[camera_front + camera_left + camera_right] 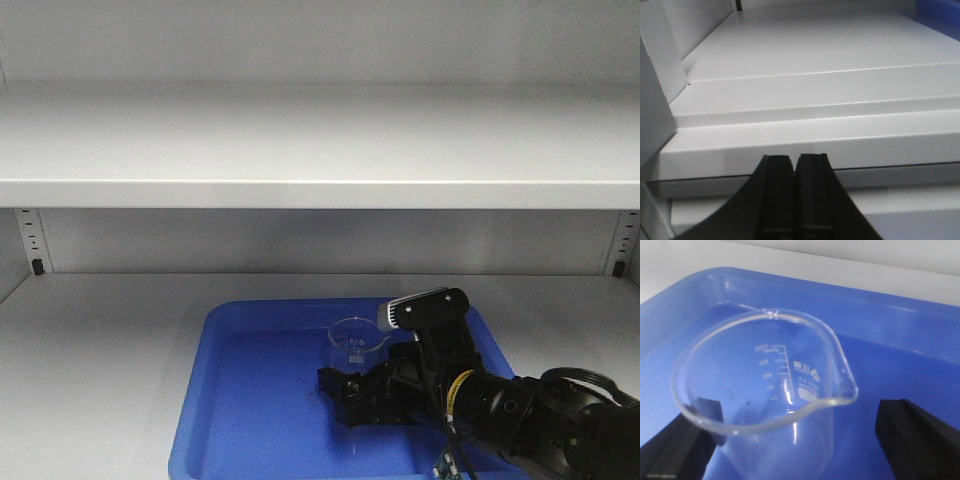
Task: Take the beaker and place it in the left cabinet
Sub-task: 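Lower the beaker onto the blue tray with the right gripper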
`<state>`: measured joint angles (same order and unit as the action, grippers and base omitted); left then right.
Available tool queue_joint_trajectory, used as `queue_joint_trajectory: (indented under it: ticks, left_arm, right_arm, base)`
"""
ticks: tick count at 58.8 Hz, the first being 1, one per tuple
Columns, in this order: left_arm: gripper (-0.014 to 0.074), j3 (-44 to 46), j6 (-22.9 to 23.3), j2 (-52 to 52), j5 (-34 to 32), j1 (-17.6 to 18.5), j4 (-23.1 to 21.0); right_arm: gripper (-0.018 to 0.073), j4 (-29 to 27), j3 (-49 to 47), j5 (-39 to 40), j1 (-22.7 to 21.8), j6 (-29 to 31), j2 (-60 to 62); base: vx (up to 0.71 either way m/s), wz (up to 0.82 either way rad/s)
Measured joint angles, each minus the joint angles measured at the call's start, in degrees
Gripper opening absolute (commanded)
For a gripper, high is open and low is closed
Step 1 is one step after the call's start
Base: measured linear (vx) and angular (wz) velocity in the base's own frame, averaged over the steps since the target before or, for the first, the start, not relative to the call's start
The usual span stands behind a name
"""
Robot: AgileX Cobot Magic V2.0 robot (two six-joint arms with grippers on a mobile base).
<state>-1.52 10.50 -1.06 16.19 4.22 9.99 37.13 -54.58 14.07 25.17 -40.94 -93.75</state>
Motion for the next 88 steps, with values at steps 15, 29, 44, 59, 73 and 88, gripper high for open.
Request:
queue_joint_trajectory:
  ticks: [15, 29, 44, 59, 73, 88]
  left_arm:
    - [0.0004, 0.00, 0.00, 0.00, 0.00, 0.00, 0.00]
    - [0.0004, 0.00, 0.00, 0.00, 0.00, 0.00, 0.00]
    - [0.0004, 0.00, 0.00, 0.00, 0.00, 0.00, 0.00]
    - [0.0004, 0.00, 0.00, 0.00, 0.00, 0.00, 0.00]
    - [0.0004, 0.00, 0.00, 0.00, 0.00, 0.00, 0.00]
    - [0.0004, 0.00, 0.00, 0.00, 0.00, 0.00, 0.00]
  right_arm:
    - [0.0618, 11.79, 0.00, -0.34, 0.00, -12.40, 1.75]
    - [0.0581, 28.53, 0.00, 0.49, 0.00, -29.31, 2.46]
    - [0.0578, 48.52, 0.00, 1.76, 0.00, -48.78, 4.57]
    - [0.0578, 62.39, 0.11, 3.60, 0.00, -64.25, 7.24]
    - [0.0561, 63.61, 0.29, 5.08, 0.00, -67.45, 7.97]
    - [0.0527, 63.66, 0.29, 5.26, 0.00, -67.62, 7.97]
  base:
    - [0.00, 0.00]
    - [0.00, 0.00]
    - [0.00, 0.00]
    - [0.00, 0.00]
    - [0.00, 0.00]
    - [0.00, 0.00]
